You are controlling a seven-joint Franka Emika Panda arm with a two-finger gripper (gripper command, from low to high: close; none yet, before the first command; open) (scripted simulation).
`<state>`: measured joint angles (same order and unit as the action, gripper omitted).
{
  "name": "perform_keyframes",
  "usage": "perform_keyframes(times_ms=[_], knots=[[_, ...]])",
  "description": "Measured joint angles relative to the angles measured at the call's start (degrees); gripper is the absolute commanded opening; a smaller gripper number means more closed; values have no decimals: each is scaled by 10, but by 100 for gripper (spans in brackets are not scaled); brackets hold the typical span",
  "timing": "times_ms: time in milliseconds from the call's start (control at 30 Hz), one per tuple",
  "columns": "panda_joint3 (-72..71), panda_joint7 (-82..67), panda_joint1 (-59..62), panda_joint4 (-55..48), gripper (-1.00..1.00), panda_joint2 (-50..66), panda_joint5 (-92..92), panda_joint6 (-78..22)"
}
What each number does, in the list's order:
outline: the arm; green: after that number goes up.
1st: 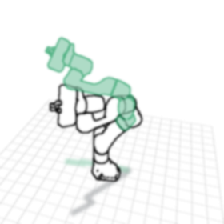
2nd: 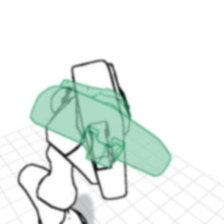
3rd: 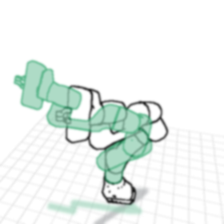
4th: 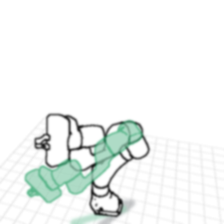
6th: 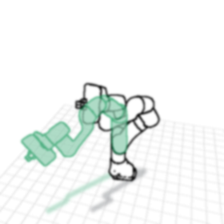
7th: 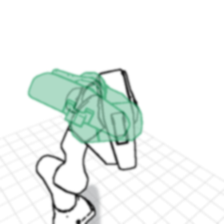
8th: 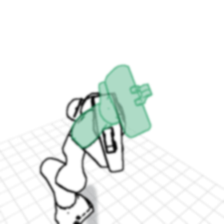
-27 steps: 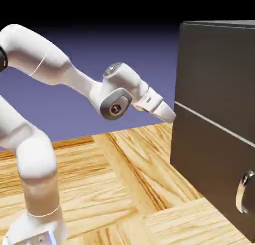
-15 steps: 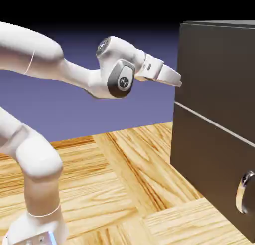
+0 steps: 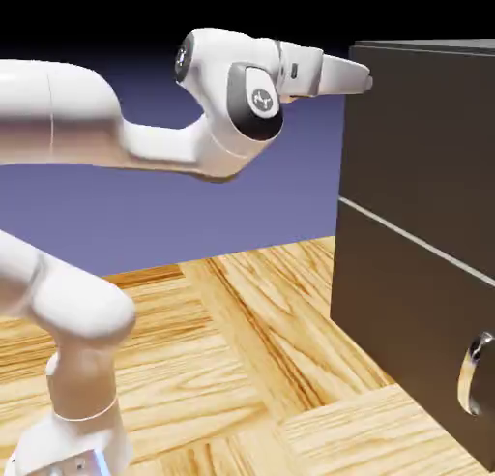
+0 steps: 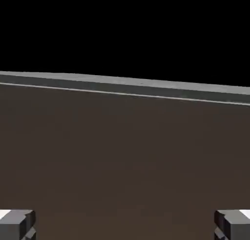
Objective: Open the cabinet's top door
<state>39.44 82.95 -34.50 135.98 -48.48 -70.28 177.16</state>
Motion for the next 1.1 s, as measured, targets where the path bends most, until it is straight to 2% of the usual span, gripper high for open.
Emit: perform_keyframes(times_ms=[967,1100], knots=[[405,416,-348,-257,0,-163,-722,32],[424,412,-390,-294,0,-160,-722,31]])
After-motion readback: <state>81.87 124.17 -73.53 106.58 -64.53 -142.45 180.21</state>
